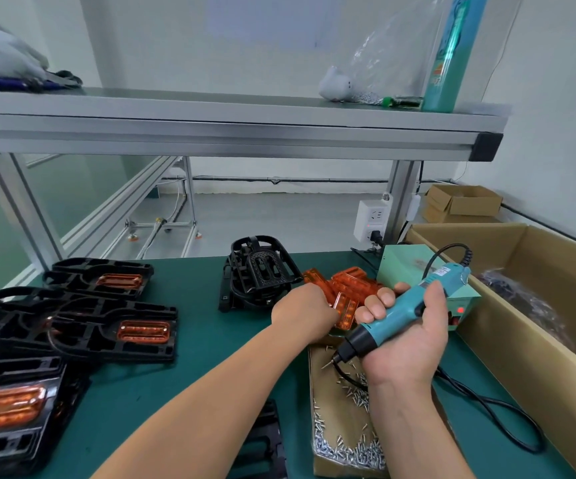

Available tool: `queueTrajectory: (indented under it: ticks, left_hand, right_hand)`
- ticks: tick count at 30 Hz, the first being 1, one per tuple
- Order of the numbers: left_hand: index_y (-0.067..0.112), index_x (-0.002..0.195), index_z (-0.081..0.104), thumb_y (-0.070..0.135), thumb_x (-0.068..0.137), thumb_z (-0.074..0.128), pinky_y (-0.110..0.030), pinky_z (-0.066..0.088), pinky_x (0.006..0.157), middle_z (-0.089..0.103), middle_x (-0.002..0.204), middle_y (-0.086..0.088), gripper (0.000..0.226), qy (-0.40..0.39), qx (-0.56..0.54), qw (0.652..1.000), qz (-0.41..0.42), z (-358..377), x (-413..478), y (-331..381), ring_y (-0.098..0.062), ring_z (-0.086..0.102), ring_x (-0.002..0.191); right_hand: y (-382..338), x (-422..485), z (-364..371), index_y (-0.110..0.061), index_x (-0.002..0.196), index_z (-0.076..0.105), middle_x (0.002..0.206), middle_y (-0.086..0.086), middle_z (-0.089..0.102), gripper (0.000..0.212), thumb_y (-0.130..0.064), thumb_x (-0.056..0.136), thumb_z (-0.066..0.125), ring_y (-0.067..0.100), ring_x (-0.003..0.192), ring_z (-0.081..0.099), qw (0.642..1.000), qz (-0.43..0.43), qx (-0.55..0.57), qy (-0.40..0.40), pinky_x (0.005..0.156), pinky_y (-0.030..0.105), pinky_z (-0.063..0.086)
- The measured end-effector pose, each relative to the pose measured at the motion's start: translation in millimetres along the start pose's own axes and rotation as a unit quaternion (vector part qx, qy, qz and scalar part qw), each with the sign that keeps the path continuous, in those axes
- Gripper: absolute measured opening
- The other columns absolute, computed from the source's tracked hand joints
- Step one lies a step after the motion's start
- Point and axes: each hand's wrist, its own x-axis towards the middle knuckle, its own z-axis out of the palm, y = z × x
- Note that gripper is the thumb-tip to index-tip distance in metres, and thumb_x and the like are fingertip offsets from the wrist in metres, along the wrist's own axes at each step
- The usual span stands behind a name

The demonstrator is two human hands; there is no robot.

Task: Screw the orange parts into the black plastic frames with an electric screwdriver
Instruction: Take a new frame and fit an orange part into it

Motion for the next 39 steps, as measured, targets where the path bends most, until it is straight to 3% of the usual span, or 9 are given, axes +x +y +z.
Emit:
queueTrajectory:
  ticks: [4,9,12,17,21,26,32,36,39]
  left_hand:
    - [0.016,0.060,0.057,0.030,0.088,0.061,-0.029,0.040,0.054,0.057,0.064,0.000,0.031,0.004,-0.021,1.000,0.017,-7,-5,-3,-0.023,0.054,0.062]
    - [0.014,0.086,0.072,0.027,0.090,0.057,-0.040,0.059,0.074,0.073,0.089,-0.002,0.020,0.019,-0.015,0.998,0.050,-15,-21,-12,-0.025,0.068,0.084]
    - [0.025,0.082,0.065,0.028,0.094,0.054,-0.033,0.050,0.065,0.066,0.081,0.006,0.016,0.043,0.004,0.997,0.066,-20,-34,-21,-0.018,0.064,0.078]
    - [0.025,0.077,0.060,0.027,0.093,0.053,-0.031,0.045,0.059,0.065,0.074,0.008,0.018,0.080,0.033,0.994,0.067,-39,-62,-34,-0.012,0.061,0.071]
    - [0.030,0.077,0.066,0.031,0.087,0.060,-0.028,0.049,0.057,0.067,0.069,0.011,0.012,0.073,-0.025,0.995,0.057,-64,-89,-45,-0.005,0.060,0.061]
    - [0.039,0.088,0.071,0.035,0.088,0.064,-0.021,0.038,0.051,0.066,0.068,0.014,0.008,0.058,-0.094,0.991,0.069,-82,-131,-74,-0.003,0.046,0.050]
    - [0.053,0.100,0.073,0.035,0.096,0.064,-0.022,0.043,0.059,0.072,0.078,0.015,0.021,0.048,-0.106,0.992,0.054,-87,-174,-109,-0.008,0.057,0.061]
    - [0.056,0.101,0.071,0.040,0.098,0.065,-0.032,0.057,0.078,0.073,0.094,0.027,0.018,0.058,-0.095,0.992,0.054,-88,-187,-119,-0.003,0.068,0.087]
    - [0.054,0.099,0.071,0.042,0.098,0.064,-0.042,0.059,0.079,0.073,0.091,0.022,0.014,0.060,-0.088,0.993,0.054,-88,-188,-123,-0.010,0.068,0.083]
  right_hand:
    - [-5,-8,8,-0.041,0.083,0.080,0.081,-0.012,0.072,0.032,-0.070,0.091,0.069,0.009,0.069,0.068,1.000,-0.005,-0.020,-0.005,0.065,0.032,0.055]
    - [-11,-20,22,-0.043,0.074,0.081,0.073,-0.016,0.072,0.037,-0.064,0.098,0.062,0.002,0.061,0.069,0.999,-0.020,-0.032,0.006,0.056,0.021,0.058]
    - [-13,-24,28,-0.043,0.072,0.080,0.071,-0.016,0.071,0.040,-0.061,0.101,0.059,0.002,0.059,0.067,0.999,-0.028,-0.029,0.012,0.056,0.020,0.057]
    - [-14,-24,30,-0.017,0.091,0.059,0.077,0.001,0.049,0.038,-0.054,0.101,0.060,0.015,0.060,0.046,0.996,0.052,0.072,-0.020,0.054,0.026,0.043]
    - [-14,-25,31,-0.017,0.091,0.057,0.077,0.002,0.047,0.039,-0.054,0.102,0.057,0.015,0.060,0.044,0.996,0.054,0.070,-0.029,0.053,0.026,0.041]
    - [-14,-28,34,-0.016,0.091,0.058,0.077,0.002,0.047,0.039,-0.054,0.101,0.059,0.015,0.060,0.044,0.995,0.063,0.069,-0.037,0.053,0.026,0.041]
    - [-9,-34,37,-0.016,0.093,0.057,0.078,0.002,0.047,0.038,-0.053,0.102,0.058,0.016,0.061,0.043,0.994,0.063,0.054,-0.066,0.055,0.027,0.041]
    - [-4,-41,41,-0.016,0.092,0.058,0.078,0.002,0.048,0.038,-0.053,0.101,0.059,0.015,0.061,0.044,0.992,0.071,0.035,-0.096,0.055,0.026,0.042]
    - [-1,-45,43,-0.016,0.091,0.060,0.078,0.002,0.048,0.038,-0.053,0.102,0.058,0.015,0.061,0.045,0.990,0.071,0.024,-0.120,0.056,0.026,0.041]
